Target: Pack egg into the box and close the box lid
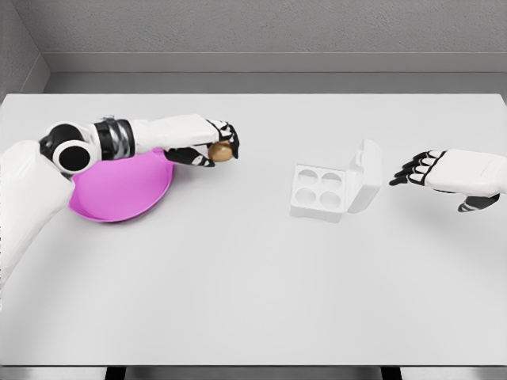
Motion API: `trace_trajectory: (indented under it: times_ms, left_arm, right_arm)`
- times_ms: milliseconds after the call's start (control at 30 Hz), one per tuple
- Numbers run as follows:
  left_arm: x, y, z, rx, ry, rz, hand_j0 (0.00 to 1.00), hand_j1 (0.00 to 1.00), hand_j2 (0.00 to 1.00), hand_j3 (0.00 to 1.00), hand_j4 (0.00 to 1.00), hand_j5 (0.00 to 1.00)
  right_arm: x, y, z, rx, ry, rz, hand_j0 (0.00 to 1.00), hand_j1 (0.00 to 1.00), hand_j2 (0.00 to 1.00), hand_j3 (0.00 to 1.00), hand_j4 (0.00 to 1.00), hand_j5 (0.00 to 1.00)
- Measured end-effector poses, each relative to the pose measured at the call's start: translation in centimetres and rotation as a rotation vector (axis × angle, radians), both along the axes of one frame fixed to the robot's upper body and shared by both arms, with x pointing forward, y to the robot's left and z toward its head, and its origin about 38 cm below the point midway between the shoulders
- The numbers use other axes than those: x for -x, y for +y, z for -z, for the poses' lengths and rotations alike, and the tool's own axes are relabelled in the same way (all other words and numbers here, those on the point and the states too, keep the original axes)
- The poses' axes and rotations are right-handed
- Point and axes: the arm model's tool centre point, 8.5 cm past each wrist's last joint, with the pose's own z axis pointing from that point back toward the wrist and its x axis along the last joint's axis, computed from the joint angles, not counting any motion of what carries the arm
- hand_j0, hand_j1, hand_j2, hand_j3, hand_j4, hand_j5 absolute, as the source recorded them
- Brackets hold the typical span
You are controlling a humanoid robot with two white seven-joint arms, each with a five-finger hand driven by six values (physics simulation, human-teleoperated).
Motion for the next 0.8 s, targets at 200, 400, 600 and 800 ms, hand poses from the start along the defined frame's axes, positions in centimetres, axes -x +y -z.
trace_trajectory:
  times_ms: [200, 400, 600, 800]
  left_arm:
    - [-0.1, -5.0, -1.5, 0.016, -0.028, 0.093, 0.37, 0.37, 0.37, 0.37, 0.37, 0.37]
    - [1.1, -12.5, -2.7, 0.035, -0.048, 0.237, 0.37, 0.37, 0.37, 0.37, 0.37, 0.37]
    - [2.5, -16.7, -3.1, 0.055, -0.049, 0.316, 0.57, 0.57, 0.57, 0.57, 0.57, 0.57]
    - [2.3, -16.3, -3.2, 0.061, -0.044, 0.309, 0.92, 0.92, 0.92, 0.92, 0.92, 0.92]
  right_arm:
    - [0.0, 0.0, 0.0, -0.001, 0.000, -0.001, 1.00, 1.00, 1.00, 1.00, 1.00, 1.00]
    - [0.0, 0.0, 0.0, -0.001, 0.000, -0.001, 1.00, 1.00, 1.00, 1.00, 1.00, 1.00]
    - [0.1, 0.2, -0.1, -0.004, -0.002, -0.007, 1.00, 1.00, 1.00, 1.00, 1.00, 1.00]
    - [0.1, 0.3, -0.1, -0.005, -0.003, -0.009, 1.00, 1.00, 1.00, 1.00, 1.00, 1.00]
